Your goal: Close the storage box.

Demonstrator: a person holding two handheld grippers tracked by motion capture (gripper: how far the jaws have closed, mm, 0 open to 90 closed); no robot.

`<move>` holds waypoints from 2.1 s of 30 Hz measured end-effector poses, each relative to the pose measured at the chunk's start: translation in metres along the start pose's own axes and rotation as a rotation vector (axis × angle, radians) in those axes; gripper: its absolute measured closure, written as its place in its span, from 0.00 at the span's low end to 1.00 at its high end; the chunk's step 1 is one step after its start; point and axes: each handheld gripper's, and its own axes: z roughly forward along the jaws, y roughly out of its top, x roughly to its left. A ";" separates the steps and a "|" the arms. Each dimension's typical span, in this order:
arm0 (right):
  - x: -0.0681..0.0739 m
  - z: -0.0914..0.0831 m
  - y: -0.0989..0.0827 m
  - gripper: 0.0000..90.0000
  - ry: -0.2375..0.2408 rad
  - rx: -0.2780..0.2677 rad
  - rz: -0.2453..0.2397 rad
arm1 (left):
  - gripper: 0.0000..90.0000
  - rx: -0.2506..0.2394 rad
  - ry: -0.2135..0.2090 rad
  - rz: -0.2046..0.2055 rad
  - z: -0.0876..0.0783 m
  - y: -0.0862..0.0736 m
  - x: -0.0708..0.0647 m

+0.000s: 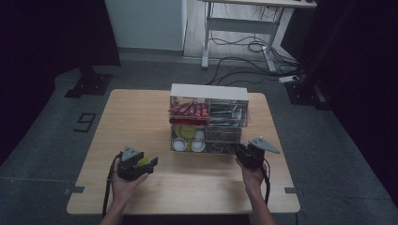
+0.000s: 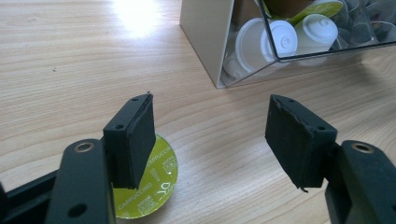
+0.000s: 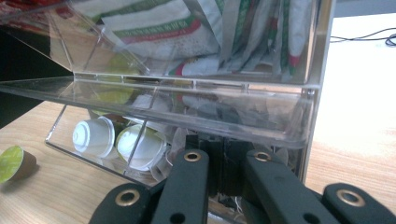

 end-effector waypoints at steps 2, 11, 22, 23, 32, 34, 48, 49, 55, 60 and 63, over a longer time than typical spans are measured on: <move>-0.001 -0.001 -0.002 0.99 0.000 0.001 0.001 | 0.37 0.003 -0.003 0.000 0.001 -0.001 -0.001; -0.002 -0.005 -0.014 0.99 -0.005 0.015 -0.003 | 0.37 0.022 -0.014 0.001 0.007 -0.007 -0.007; -0.004 -0.010 -0.027 0.99 -0.013 0.047 -0.020 | 0.37 0.033 -0.020 0.016 0.012 -0.010 -0.015; -0.004 -0.010 -0.028 0.99 -0.015 0.049 -0.021 | 0.37 0.035 -0.021 0.016 0.012 -0.010 -0.015; -0.008 -0.013 -0.035 0.99 -0.025 0.073 -0.020 | 0.37 0.040 -0.018 0.016 0.011 -0.013 -0.013; -0.008 -0.014 -0.037 0.99 -0.029 0.080 -0.018 | 0.37 0.038 -0.017 0.015 0.011 -0.013 -0.013; -0.014 -0.012 -0.048 0.99 -0.042 0.119 -0.014 | 0.37 0.040 -0.016 0.009 0.009 -0.016 -0.010; -0.014 -0.012 -0.048 0.99 -0.042 0.121 -0.012 | 0.37 0.037 -0.016 0.008 0.009 -0.016 -0.010; -0.016 -0.014 -0.050 0.98 -0.039 0.129 -0.009 | 0.37 0.039 -0.016 0.005 0.008 -0.017 -0.009; -0.016 -0.015 -0.051 0.97 -0.040 0.135 -0.009 | 0.37 0.039 -0.016 0.005 0.009 -0.017 -0.009; -0.016 -0.016 -0.052 0.96 -0.028 0.130 0.010 | 0.37 0.037 -0.015 0.003 0.008 -0.017 -0.008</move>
